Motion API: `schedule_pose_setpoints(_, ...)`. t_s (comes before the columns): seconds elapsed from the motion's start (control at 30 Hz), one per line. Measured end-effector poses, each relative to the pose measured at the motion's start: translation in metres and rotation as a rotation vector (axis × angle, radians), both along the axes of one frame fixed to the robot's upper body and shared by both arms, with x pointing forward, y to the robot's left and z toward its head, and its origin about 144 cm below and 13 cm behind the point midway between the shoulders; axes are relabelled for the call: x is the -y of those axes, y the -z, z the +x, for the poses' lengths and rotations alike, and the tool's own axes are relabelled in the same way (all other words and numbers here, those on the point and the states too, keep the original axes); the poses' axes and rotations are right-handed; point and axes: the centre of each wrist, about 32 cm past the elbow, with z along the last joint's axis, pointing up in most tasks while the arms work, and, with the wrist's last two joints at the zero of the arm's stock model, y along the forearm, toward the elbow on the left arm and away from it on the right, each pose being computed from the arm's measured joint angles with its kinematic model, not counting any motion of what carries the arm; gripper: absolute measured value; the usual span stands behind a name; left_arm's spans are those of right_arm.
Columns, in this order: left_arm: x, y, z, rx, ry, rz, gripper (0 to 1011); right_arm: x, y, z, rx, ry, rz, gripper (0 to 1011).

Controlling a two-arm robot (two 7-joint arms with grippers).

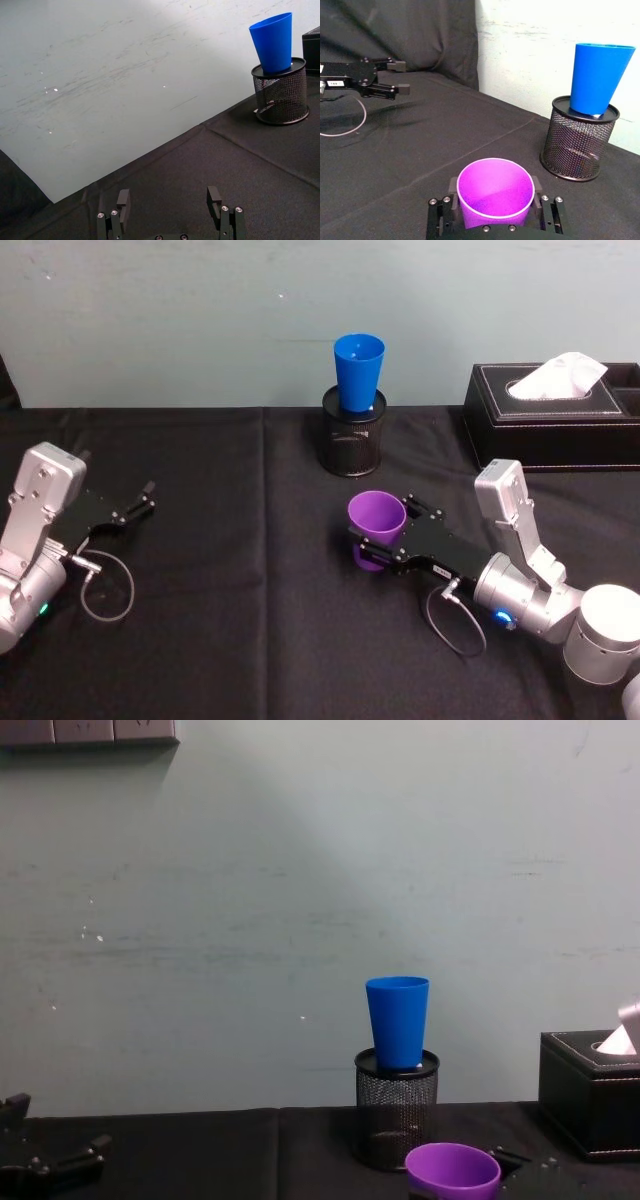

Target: Pick up one cup with a gripper and tap it against the other cup.

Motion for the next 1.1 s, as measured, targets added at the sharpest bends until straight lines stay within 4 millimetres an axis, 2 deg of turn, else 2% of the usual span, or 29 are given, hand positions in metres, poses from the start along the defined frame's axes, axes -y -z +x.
schedule_pose_setpoints(0.03,0.0,0.0,0.0,0.0,0.0,0.0,1000,0.0,0.0,0.0,0.0,0.0,0.0,814)
schedule_pose_setpoints(0.1,0.0,0.0,0.0,0.0,0.0,0.0,1000,0.0,0.0,0.0,0.0,0.0,0.0,785)
schedule_pose_setpoints(0.53,0.0,0.0,0.0,0.0,0.0,0.0,1000,0.0,0.0,0.0,0.0,0.001,0.001,726)
schedule_pose_setpoints(0.7,0.0,0.0,0.0,0.0,0.0,0.0,1000,0.0,-0.006,-0.001,0.009,-0.012,-0.001,723)
schedule_pose_setpoints(0.87,0.0,0.0,0.0,0.0,0.0,0.0,1000,0.001,-0.021,-0.001,0.008,-0.018,0.008,723)
schedule_pose_setpoints(1.1,0.0,0.0,0.0,0.0,0.0,0.0,1000,0.002,-0.064,0.001,0.003,-0.022,0.014,723)
